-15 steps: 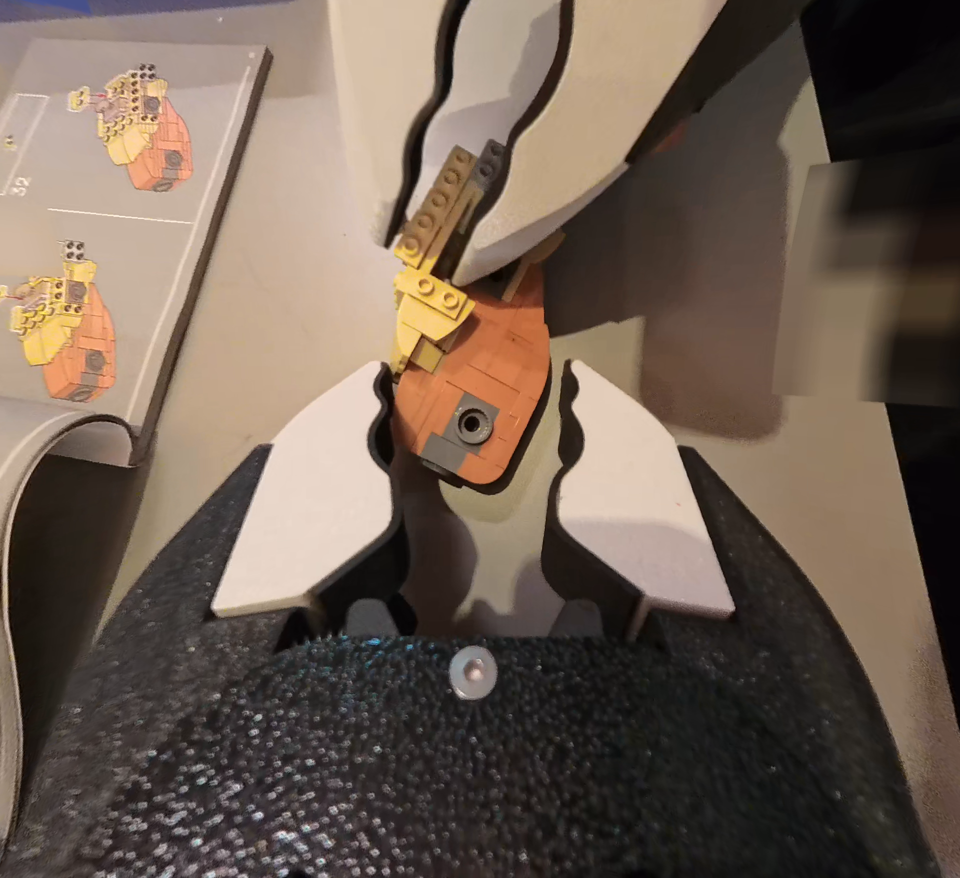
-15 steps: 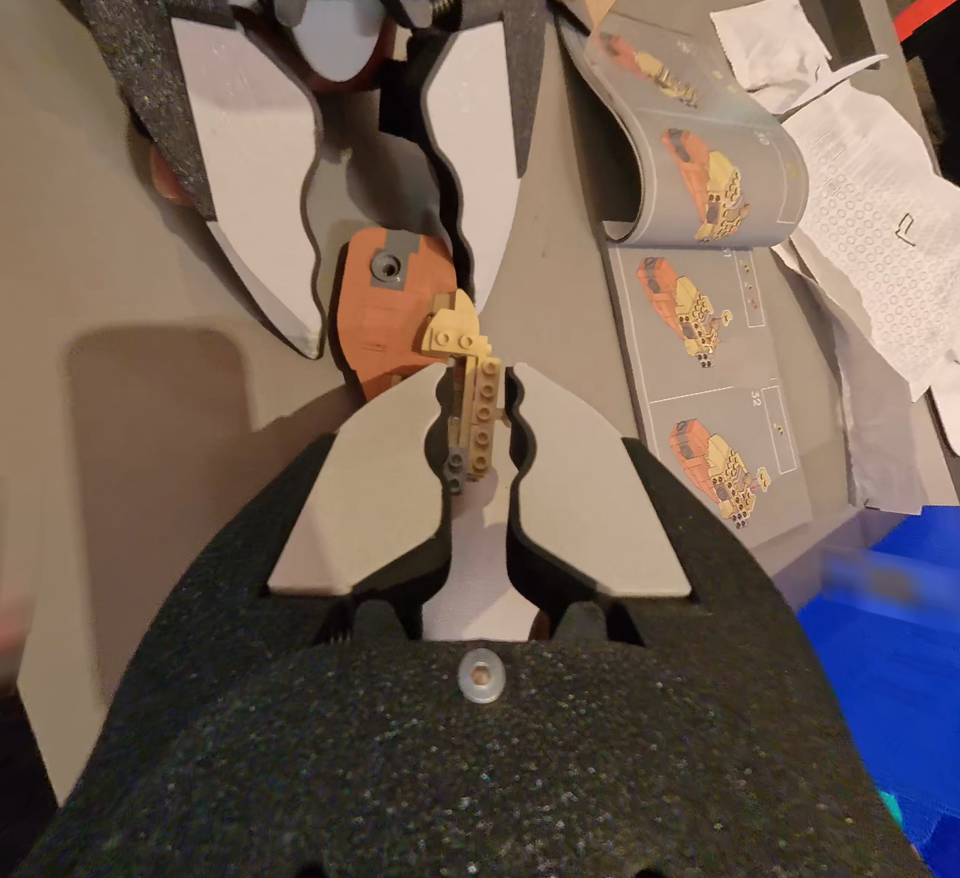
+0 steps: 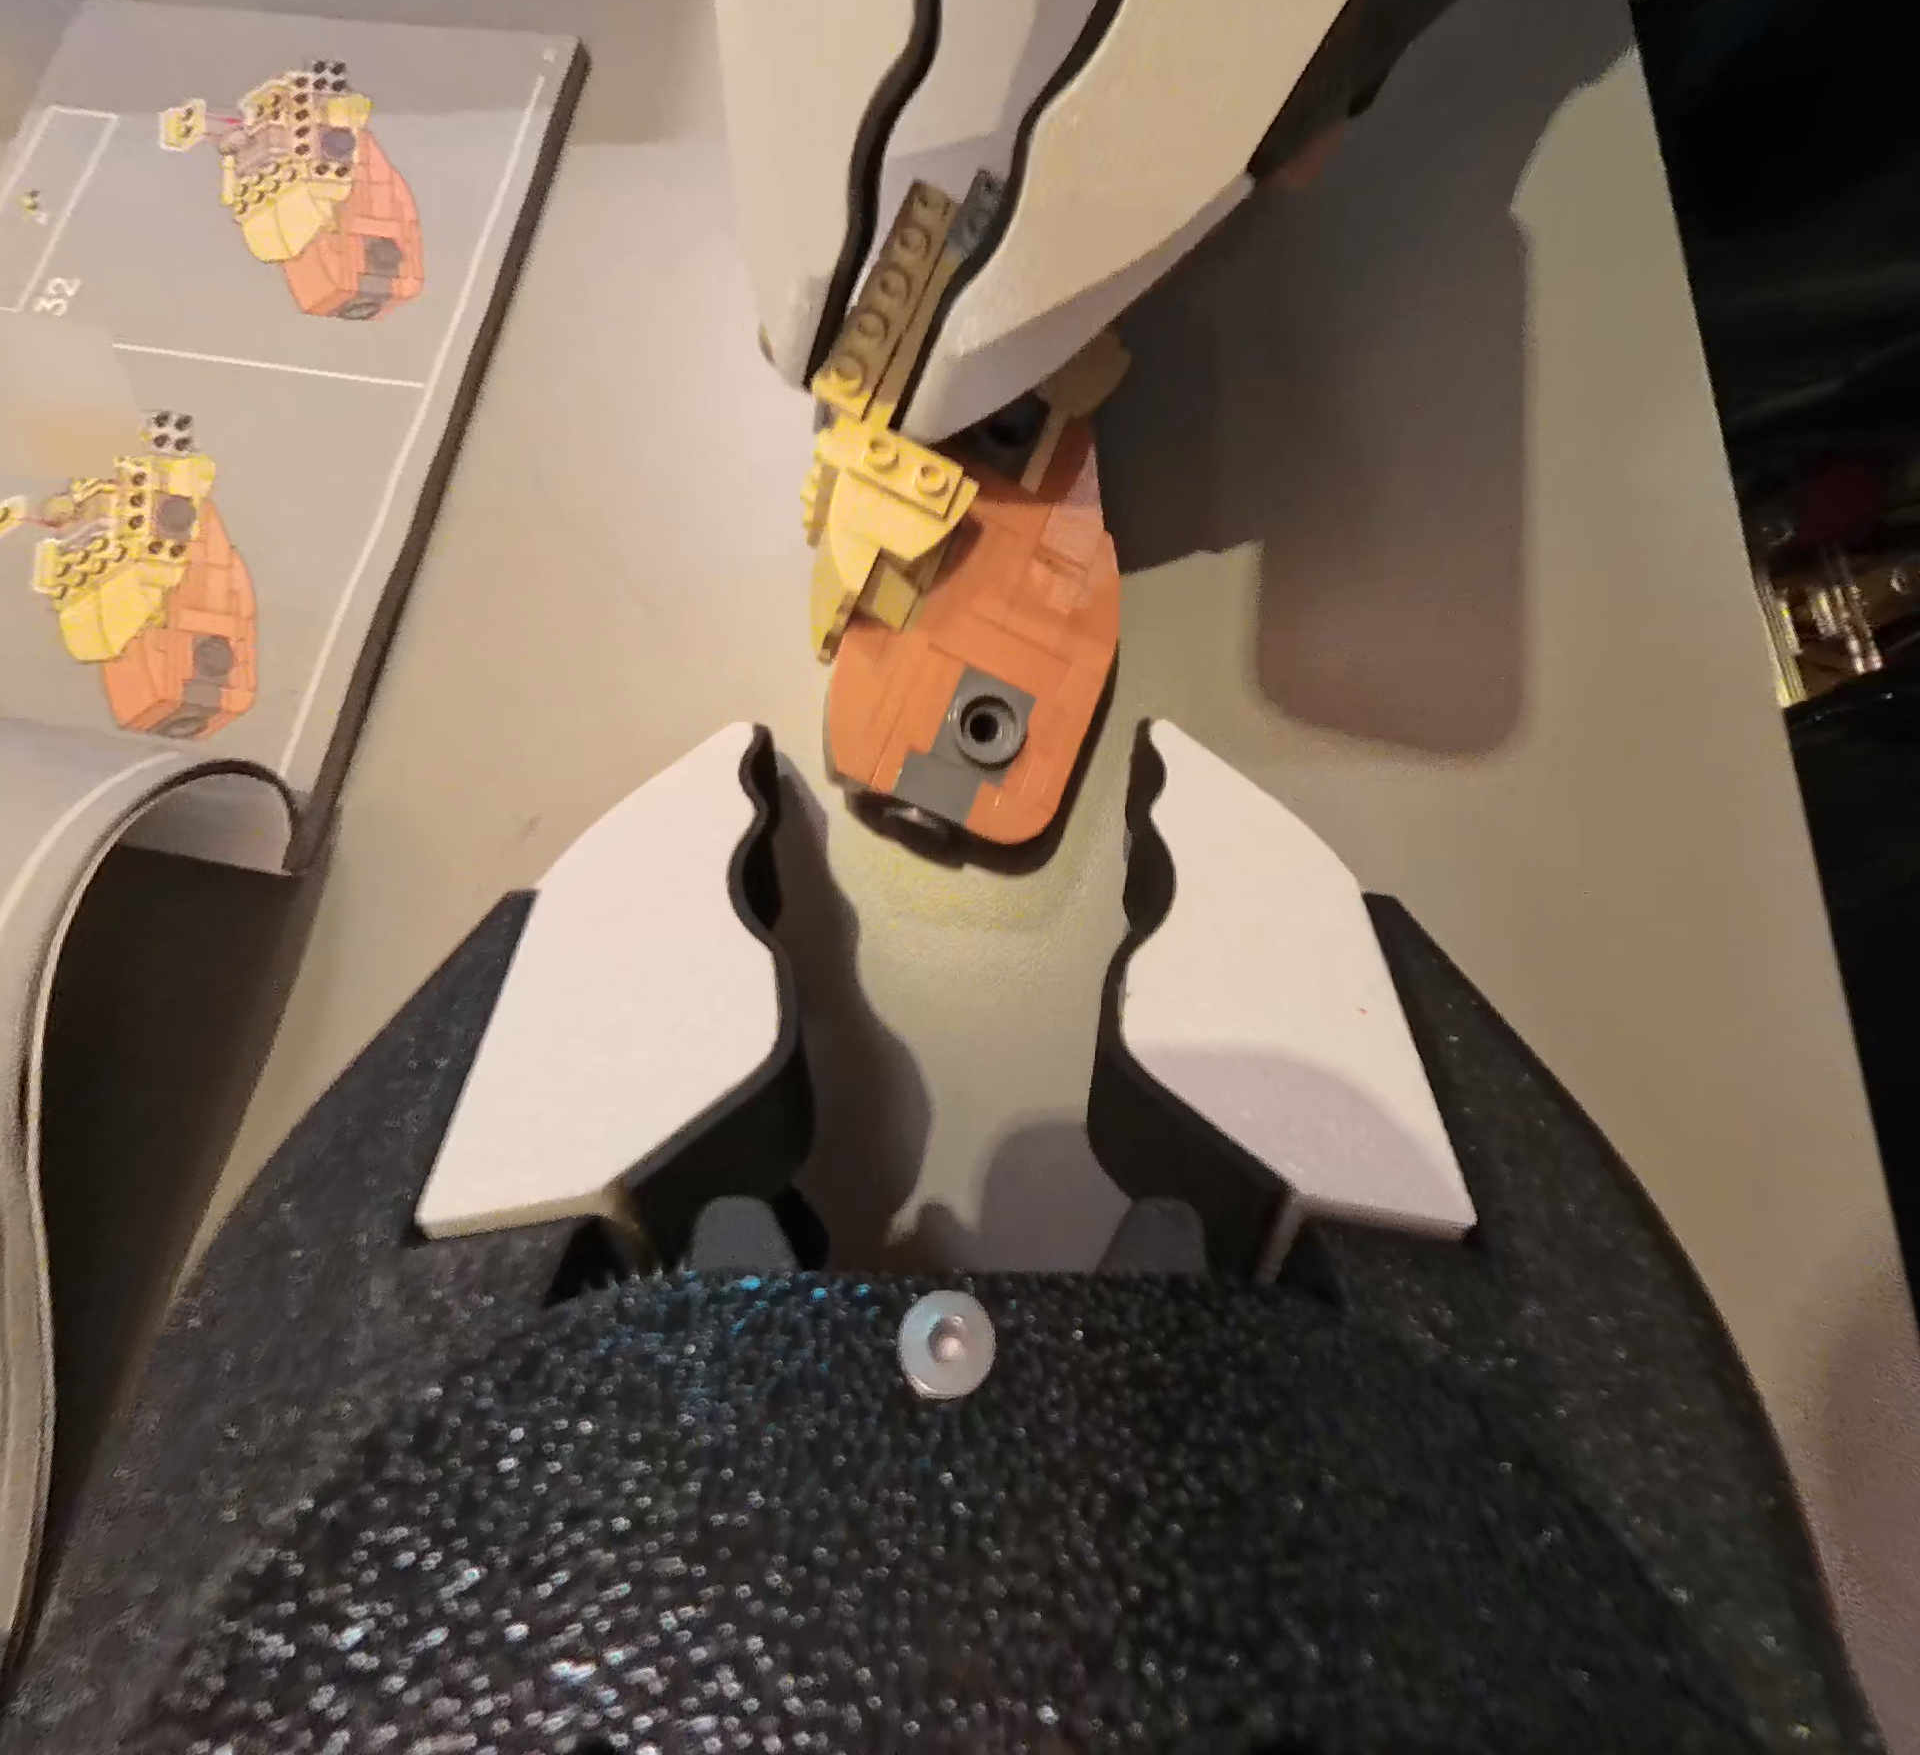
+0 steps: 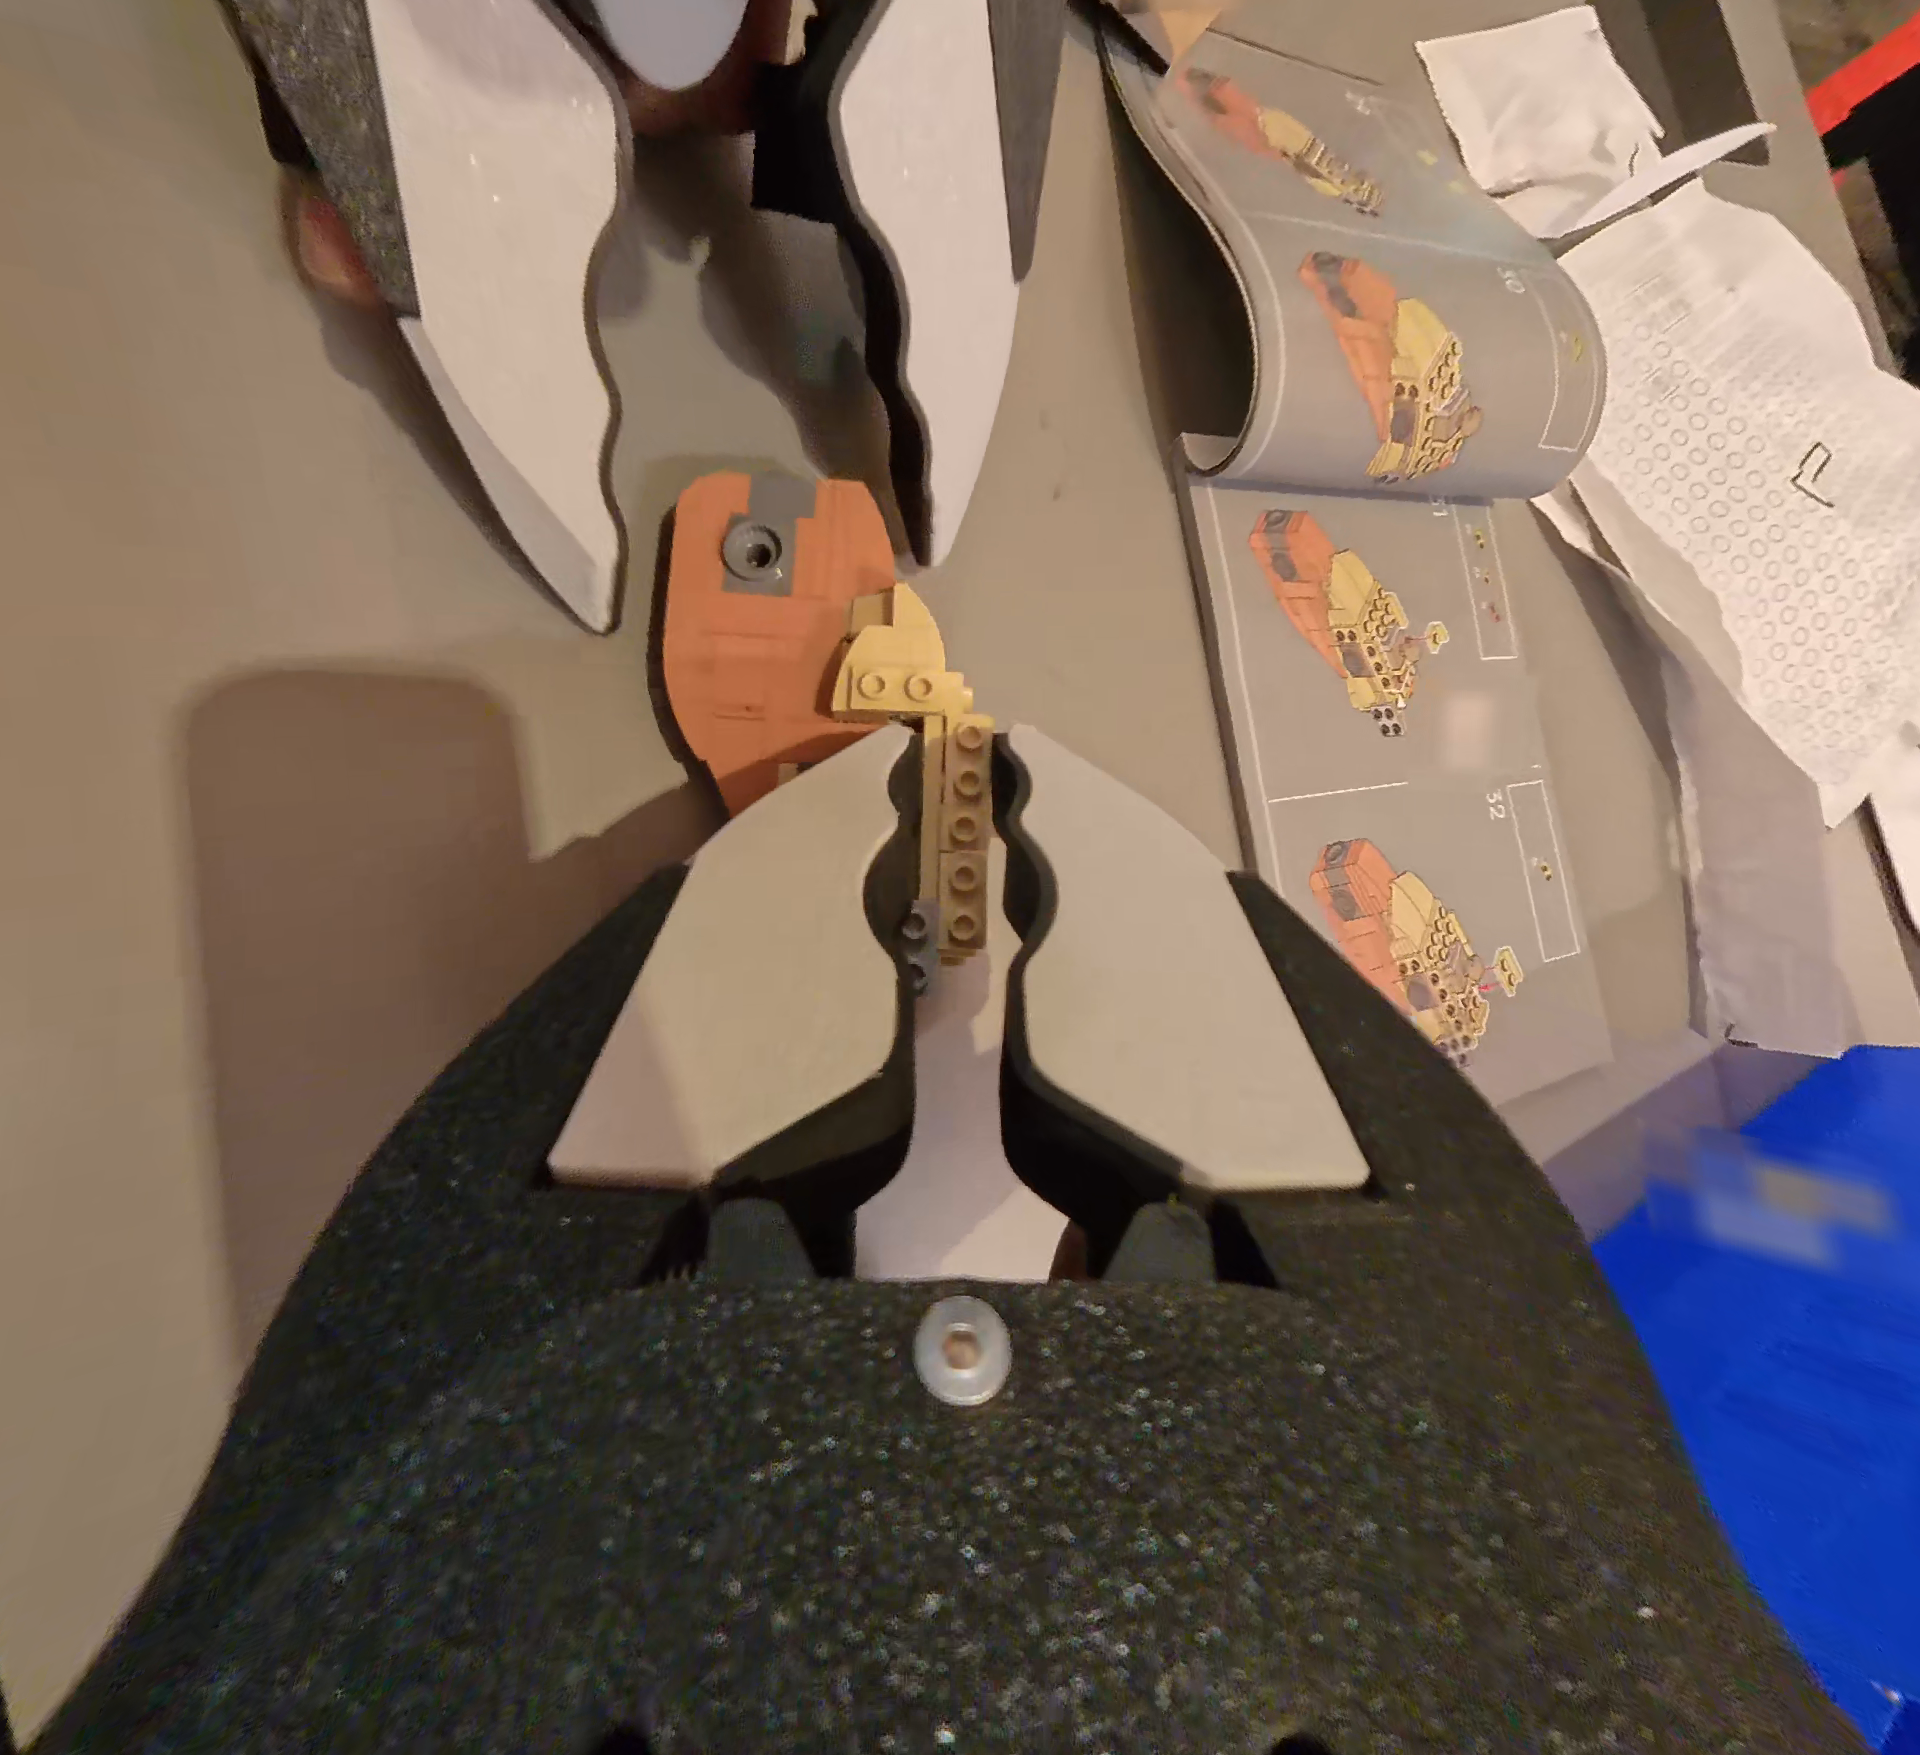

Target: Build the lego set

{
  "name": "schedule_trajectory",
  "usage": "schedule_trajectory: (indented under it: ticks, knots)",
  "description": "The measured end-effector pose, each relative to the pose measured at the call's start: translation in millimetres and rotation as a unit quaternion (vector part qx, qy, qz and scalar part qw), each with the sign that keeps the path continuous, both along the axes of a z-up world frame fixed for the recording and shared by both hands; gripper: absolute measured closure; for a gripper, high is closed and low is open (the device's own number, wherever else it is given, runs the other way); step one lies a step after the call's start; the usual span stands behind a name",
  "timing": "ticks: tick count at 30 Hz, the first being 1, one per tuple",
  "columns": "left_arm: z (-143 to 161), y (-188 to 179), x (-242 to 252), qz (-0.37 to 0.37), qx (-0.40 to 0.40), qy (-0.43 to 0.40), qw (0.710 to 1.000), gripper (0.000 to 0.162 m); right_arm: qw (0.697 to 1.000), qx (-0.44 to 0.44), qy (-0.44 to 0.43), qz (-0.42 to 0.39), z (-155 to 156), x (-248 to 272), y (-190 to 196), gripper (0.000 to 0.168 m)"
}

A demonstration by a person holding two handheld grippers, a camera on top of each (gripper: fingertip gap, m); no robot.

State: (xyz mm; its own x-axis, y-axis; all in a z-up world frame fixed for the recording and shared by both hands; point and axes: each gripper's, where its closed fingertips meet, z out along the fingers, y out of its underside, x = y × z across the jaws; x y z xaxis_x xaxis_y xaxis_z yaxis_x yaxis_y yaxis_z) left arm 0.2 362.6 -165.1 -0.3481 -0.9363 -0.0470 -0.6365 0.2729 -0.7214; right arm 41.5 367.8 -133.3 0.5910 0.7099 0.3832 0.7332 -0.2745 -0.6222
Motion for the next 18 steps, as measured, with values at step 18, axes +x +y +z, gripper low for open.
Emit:
schedule_trajectory:
  ticks: [18]
  knots:
    - [11.1,2.7,28.5,-0.052,0.088,-0.067,0.992,0.098,0.998,0.041,0.034,0.038,4.3,13.2,8.2,0.157]
